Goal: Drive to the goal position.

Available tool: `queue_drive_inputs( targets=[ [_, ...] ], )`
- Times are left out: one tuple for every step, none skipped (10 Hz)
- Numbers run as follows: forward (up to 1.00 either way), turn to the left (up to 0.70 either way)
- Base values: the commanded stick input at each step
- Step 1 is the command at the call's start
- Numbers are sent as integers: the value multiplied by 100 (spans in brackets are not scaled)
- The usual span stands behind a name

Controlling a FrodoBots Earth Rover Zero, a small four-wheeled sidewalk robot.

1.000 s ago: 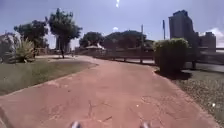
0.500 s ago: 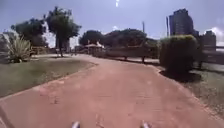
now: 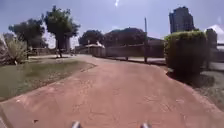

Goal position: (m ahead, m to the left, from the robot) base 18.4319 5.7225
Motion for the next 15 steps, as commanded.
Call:
queue_drive_inputs(
  targets=[
    [85,0],
    [85,0],
    [85,0],
    [85,0],
    [85,0],
    [85,0],
    [85,0],
    [85,0],
    [93,0],
    [100,0],
    [100,0],
    [100,0],
    [100,0],
    [100,0],
    [100,0]
  ],
)
